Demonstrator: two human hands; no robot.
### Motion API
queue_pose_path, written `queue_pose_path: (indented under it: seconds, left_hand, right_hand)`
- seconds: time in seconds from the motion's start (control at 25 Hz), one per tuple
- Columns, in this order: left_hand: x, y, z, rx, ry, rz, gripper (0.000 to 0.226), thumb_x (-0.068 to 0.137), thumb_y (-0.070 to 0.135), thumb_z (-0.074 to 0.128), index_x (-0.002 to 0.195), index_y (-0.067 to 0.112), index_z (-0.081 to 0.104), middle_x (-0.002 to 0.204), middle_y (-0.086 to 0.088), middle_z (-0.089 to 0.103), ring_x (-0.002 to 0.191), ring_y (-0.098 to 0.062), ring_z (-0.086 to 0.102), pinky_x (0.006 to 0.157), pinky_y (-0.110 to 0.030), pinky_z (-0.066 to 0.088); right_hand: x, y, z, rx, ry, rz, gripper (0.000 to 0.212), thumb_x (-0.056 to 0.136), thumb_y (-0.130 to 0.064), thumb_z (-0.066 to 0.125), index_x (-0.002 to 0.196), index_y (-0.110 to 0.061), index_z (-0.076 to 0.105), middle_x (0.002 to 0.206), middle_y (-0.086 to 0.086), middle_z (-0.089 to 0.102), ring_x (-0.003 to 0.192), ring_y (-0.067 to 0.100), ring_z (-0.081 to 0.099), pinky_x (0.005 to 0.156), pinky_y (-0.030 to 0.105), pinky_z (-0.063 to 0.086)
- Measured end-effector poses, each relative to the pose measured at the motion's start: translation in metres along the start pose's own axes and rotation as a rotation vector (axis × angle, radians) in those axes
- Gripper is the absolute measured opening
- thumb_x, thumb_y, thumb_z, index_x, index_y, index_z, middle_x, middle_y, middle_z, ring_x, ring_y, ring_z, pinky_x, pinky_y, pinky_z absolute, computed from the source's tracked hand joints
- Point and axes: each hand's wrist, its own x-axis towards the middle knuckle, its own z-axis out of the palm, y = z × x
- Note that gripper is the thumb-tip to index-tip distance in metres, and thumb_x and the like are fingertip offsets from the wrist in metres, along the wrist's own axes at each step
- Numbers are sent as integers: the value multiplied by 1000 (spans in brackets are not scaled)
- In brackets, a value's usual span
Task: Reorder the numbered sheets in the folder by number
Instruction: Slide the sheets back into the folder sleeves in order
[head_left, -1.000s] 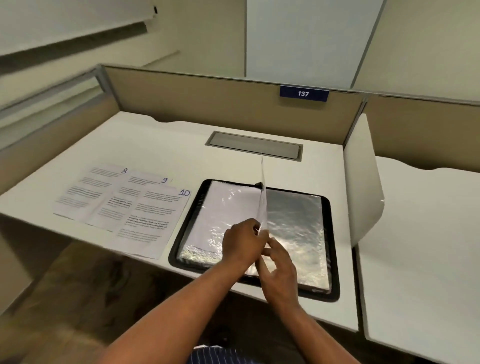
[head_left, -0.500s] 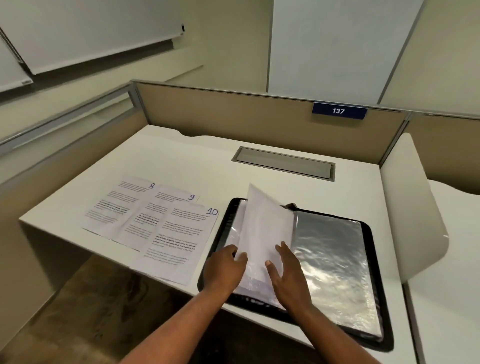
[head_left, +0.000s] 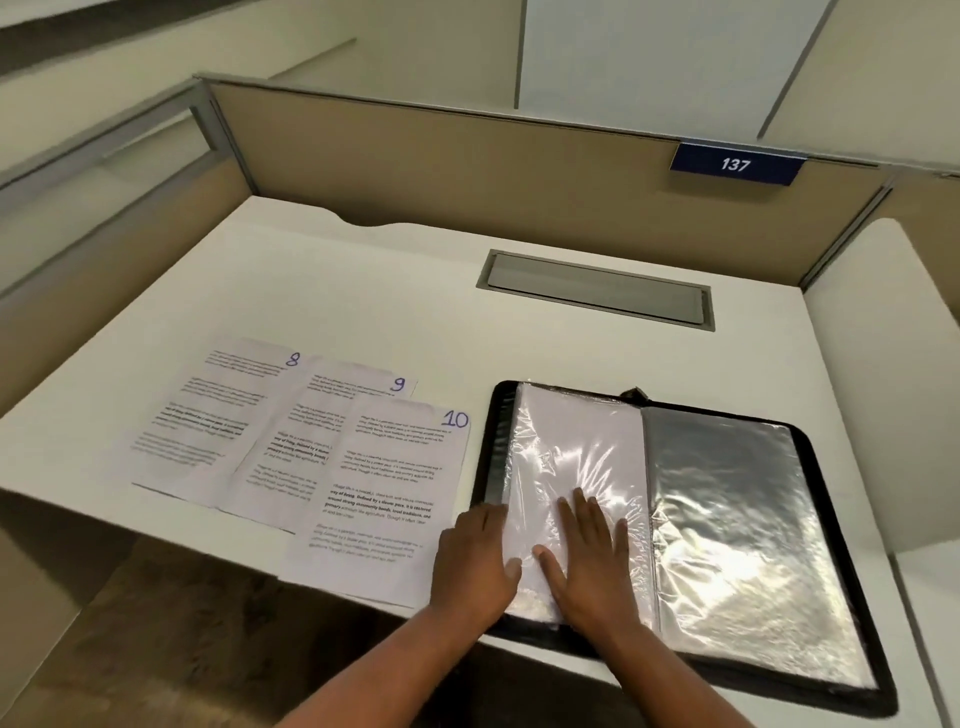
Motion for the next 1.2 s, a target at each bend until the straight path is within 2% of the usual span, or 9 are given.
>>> queue_pose_path:
  seconds: [0.08,0.16,0.2,0.4,0.56,0.76,0.92,1.08,1.2]
  left_hand:
    - [2,-12,7,2,-57,119,82,97,39,54,162,30,5,169,3,6,154,-16,13,123,-29,14]
    - [2,-19,15,32,-107,223,84,101,35,45,160,30,-14,167,4,-22,155,-14,-13,124,-29,-3]
    - [2,-23,20,51,-129,258,82,101,33,41,159,29,-17,165,4,-27,153,-13,-20,124,-30,-7]
    - [3,-40,45,101,-198,302,73,97,33,28,162,23,-3,167,3,-21,154,-14,-20,123,-39,-6]
    - [2,-47,53,120,-131,306,74,95,32,35,163,22,6,170,1,-6,156,-16,-9,124,-39,-1]
    - [2,-40,53,129,-159,303,74,96,33,36,163,23,4,170,2,-7,156,-14,-10,124,-37,-2]
    - [4,-32,39,129,-258,280,71,102,35,29,161,29,-11,165,10,-27,149,-6,-28,124,-34,-13]
    - [8,-31,14,129,-281,276,67,105,38,31,162,27,-4,165,10,-20,151,-5,-22,126,-35,-5]
    - [4,-35,-1,171,-213,250,67,106,45,31,162,26,0,166,9,-14,152,-6,-17,127,-34,-4]
  right_hand:
    - [-1,-2,7,-39,23,10,75,101,-67,19,164,-27,10,172,-3,-7,157,13,-14,126,52,-8]
    - [-3,-3,11,-71,43,9,74,103,-65,21,164,-25,13,172,-1,-3,158,16,-8,127,54,-2]
    - [-4,-3,11,-85,50,6,73,104,-65,22,164,-24,14,172,0,-2,159,17,-5,127,54,0]
    - [-3,-3,20,-106,68,12,73,104,-62,29,164,-21,20,172,2,6,159,19,1,126,57,7]
    - [-2,-6,22,-103,79,13,74,103,-61,30,164,-21,17,172,2,4,159,18,0,126,57,6]
    - [-4,-1,22,-91,81,25,74,103,-61,30,164,-22,15,172,2,4,159,17,-2,127,56,4]
    - [-4,-1,21,-92,39,40,74,103,-63,27,164,-23,15,172,1,2,159,17,-4,127,55,2]
    - [-1,-7,7,-84,-28,50,77,101,-68,16,165,-25,8,171,-1,-10,157,16,-12,126,54,-5]
    - [-4,-20,-6,-60,-16,51,80,100,-70,14,165,-24,5,171,0,-8,157,17,-11,125,52,-9]
